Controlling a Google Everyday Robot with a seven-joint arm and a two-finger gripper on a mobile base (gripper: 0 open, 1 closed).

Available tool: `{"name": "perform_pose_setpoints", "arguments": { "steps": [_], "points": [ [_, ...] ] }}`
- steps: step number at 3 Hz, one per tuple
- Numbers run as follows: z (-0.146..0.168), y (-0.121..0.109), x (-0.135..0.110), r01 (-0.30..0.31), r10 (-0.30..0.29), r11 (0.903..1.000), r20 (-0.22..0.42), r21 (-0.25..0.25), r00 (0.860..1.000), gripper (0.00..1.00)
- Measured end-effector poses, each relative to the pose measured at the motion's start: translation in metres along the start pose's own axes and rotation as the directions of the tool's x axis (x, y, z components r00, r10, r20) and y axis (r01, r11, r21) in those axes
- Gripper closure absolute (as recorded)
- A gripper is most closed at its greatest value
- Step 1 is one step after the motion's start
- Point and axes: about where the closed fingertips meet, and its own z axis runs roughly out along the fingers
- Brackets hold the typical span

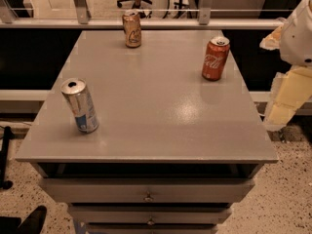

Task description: Pick orange can

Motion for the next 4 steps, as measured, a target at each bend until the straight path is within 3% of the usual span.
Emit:
{"name": "perform_pose_setpoints", "arguments": {
  "steps": [1,2,3,4],
  "points": [
    [0.0,0.0,0.0,0.0,0.0,1.0,0.0,0.0,1.0,0.0],
    [0.008,-0.008,-0.021,0.006,-0.006,1.0,0.06,0.006,0.998,0.0],
    [0.029,-0.03,-0.055,-0.008,0.007,0.9999,0.143,0.007,0.99,0.0],
    [0.056,-0.073,-0.115,-0.027,0.021,0.9993,0.236,0.024,0.971,0.0]
  ]
}}
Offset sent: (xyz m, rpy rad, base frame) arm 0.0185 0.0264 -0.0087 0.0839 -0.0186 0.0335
